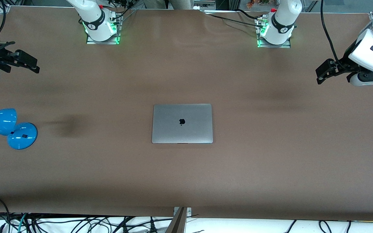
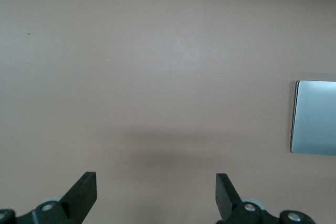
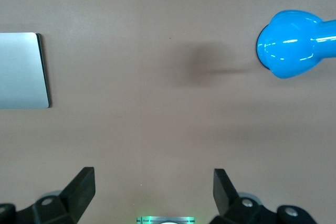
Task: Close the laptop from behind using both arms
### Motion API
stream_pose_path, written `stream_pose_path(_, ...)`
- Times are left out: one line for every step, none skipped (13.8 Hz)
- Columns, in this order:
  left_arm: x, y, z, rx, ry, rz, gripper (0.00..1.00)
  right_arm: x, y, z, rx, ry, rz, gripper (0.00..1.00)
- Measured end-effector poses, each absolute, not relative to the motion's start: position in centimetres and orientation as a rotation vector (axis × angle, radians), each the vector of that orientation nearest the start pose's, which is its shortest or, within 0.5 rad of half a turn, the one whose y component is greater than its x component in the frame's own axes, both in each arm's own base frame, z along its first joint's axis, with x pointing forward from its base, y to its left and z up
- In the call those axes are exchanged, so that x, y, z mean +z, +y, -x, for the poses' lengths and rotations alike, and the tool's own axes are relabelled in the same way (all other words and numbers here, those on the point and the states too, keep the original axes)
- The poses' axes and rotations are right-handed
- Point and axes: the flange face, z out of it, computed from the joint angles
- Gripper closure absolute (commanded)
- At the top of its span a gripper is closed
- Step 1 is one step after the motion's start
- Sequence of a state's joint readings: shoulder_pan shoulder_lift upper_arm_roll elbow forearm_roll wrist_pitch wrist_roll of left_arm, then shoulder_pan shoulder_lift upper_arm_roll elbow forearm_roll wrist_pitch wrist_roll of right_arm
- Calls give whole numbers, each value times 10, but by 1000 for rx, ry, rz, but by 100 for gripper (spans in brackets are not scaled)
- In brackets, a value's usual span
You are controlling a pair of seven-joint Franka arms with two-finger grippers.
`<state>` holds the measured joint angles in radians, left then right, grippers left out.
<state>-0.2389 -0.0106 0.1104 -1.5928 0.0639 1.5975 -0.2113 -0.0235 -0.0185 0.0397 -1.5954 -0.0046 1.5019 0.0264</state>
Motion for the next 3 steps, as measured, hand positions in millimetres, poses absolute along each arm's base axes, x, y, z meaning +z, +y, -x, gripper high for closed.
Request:
stream_pose_path(623,-64,-550,-40,-126,3079,0,617,9,-541,123,16,3146,0)
stream_pose_path(623,-64,-551,-42,-126,3080,0,617,9,-540,124,16,3146,0)
stream_pose_path(625,-64,-551,-47,-126,3080,0,617,9,-540,124,15,3146,0)
